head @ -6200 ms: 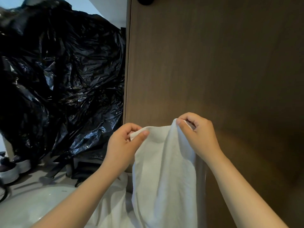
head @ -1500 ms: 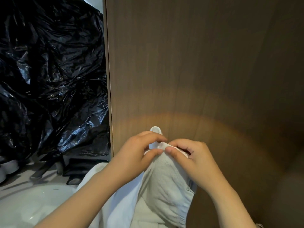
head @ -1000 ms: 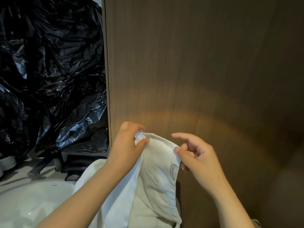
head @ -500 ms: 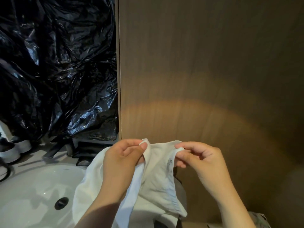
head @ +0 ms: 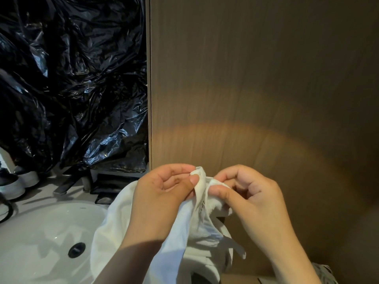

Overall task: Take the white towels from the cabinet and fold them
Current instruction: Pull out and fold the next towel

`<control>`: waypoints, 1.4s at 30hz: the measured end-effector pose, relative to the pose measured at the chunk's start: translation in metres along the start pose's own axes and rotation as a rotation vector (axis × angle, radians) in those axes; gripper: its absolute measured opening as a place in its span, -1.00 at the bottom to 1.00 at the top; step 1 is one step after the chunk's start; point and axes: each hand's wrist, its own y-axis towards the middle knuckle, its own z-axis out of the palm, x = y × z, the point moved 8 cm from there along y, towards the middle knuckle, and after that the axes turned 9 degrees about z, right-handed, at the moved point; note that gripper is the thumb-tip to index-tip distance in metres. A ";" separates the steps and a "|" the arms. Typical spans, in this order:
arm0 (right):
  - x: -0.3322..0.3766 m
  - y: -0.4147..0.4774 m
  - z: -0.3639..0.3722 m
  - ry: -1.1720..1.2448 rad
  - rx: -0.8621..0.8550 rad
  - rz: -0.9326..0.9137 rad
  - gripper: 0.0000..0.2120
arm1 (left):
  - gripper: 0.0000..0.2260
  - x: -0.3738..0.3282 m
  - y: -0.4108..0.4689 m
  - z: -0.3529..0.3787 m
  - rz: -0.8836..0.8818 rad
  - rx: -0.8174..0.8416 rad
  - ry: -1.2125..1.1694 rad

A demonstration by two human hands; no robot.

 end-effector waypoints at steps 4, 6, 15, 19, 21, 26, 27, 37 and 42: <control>0.012 0.006 -0.003 -0.037 -0.005 -0.060 -0.93 | -0.89 -0.013 0.001 0.008 0.025 0.057 -0.022; 0.011 0.008 -0.004 -0.060 -0.035 -0.056 -0.94 | -0.89 -0.013 0.001 0.009 0.011 0.061 -0.034; 0.003 0.013 -0.002 -0.010 -0.058 -0.026 -0.93 | -0.89 -0.004 -0.002 0.009 -0.045 0.083 -0.087; 0.001 0.014 -0.001 0.044 -0.057 0.000 -0.87 | -0.83 -0.006 -0.002 0.008 -0.020 0.118 -0.095; 0.000 0.014 0.000 0.053 -0.044 0.012 -0.87 | -0.82 -0.007 -0.001 0.006 0.010 0.121 -0.070; -0.003 0.015 0.004 0.029 -0.028 0.004 -0.86 | -0.80 -0.016 -0.001 0.003 0.155 0.102 0.097; -0.005 0.015 0.003 0.028 -0.031 0.007 -0.86 | -0.77 -0.018 -0.002 0.003 0.177 0.103 0.126; -0.004 0.025 0.012 0.058 0.158 0.005 -0.93 | -0.78 -0.029 0.002 -0.003 0.272 0.142 0.191; 0.009 0.042 0.014 0.103 0.202 -0.056 -0.93 | -0.77 -0.047 0.017 -0.003 0.302 0.186 0.181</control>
